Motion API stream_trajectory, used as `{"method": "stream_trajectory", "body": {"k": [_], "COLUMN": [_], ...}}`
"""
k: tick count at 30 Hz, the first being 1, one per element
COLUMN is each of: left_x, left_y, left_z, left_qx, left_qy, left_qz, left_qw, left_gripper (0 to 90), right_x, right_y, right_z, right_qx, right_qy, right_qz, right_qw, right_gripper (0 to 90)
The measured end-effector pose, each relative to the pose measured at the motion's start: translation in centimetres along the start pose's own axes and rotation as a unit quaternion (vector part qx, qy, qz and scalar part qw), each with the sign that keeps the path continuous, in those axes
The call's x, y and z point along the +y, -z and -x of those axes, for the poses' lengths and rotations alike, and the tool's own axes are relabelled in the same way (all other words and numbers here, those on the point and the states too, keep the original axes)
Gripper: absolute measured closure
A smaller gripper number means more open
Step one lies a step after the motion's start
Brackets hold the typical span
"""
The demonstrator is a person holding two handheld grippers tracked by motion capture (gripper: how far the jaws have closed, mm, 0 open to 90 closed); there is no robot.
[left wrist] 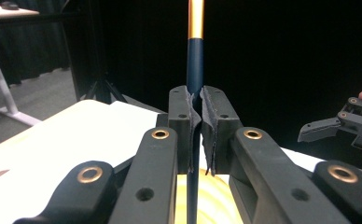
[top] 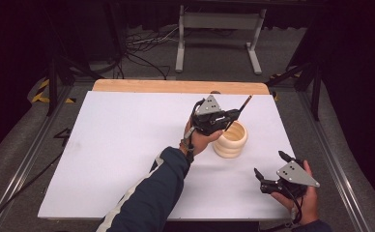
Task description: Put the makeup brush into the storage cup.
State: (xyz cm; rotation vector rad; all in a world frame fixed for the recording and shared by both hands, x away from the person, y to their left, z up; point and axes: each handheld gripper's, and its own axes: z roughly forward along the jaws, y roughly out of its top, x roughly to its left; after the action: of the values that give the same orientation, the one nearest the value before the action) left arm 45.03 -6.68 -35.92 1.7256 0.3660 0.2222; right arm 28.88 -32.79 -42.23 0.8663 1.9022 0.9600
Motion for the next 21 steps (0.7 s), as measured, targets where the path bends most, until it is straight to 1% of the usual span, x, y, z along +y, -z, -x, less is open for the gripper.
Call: {"method": "stream_trajectory", "body": {"k": [1,2,3,4,6,9,10,13,15,16,20,21], "left_x": [-0.1,-0.2,-0.2,-0.3,-0.3,-0.3,-0.4,-0.5,-0.6,-0.7,-0.9,-1.0], "left_y": [-0.2,-0.3,-0.5,-0.6,-0.8,-1.2,-1.4,-1.7,-1.9,-2.0,-2.6,-2.7], "left_z": [0.0,0.0,0.0,0.0,0.1,0.1,0.0,-0.1,-0.1,-0.2,-0.3,-0.4], "left_qx": [0.001,0.006,0.006,0.006,0.014,0.016,0.010,0.008,0.005,0.004,0.005,0.006], "left_qy": [0.001,-0.003,-0.002,-0.005,-0.009,-0.012,-0.010,-0.013,-0.007,-0.008,-0.007,-0.009], "left_qz": [-0.001,-0.001,-0.002,-0.001,-0.007,-0.013,-0.011,-0.016,-0.014,-0.017,-0.023,-0.027], "left_qw": [1.0000,1.0000,1.0000,1.0000,0.9998,0.9997,0.9998,0.9998,0.9999,0.9998,0.9997,0.9996], "left_gripper": [82.9,82.9,82.9,82.9,82.9,82.8,82.9,82.9,82.8,82.8,82.8,82.8], "right_x": [0.0,0.0,0.0,0.0,0.0,0.0,0.0,0.0,0.0,0.0,-0.1,-0.1], "right_y": [0.0,0.0,0.0,0.0,0.0,0.0,0.1,0.1,0.0,0.0,0.0,0.0], "right_z": [0.0,0.0,0.0,0.0,0.0,0.0,0.1,0.1,0.1,0.1,0.1,0.2], "right_qx": [0.000,0.000,0.000,0.000,0.000,-0.001,-0.001,0.000,0.000,0.000,0.001,0.001], "right_qy": [0.000,0.000,0.000,0.000,0.000,0.000,-0.001,-0.002,-0.004,-0.005,-0.005,-0.004], "right_qz": [0.000,-0.001,-0.001,-0.001,-0.001,0.000,0.001,0.001,0.001,0.000,0.001,0.001], "right_qw": [1.0000,1.0000,1.0000,1.0000,1.0000,1.0000,1.0000,1.0000,1.0000,1.0000,1.0000,1.0000], "right_gripper": [5.2,5.3,5.3,5.3,5.3,5.2,5.3,5.3,5.3,5.3,5.3,5.3]}}
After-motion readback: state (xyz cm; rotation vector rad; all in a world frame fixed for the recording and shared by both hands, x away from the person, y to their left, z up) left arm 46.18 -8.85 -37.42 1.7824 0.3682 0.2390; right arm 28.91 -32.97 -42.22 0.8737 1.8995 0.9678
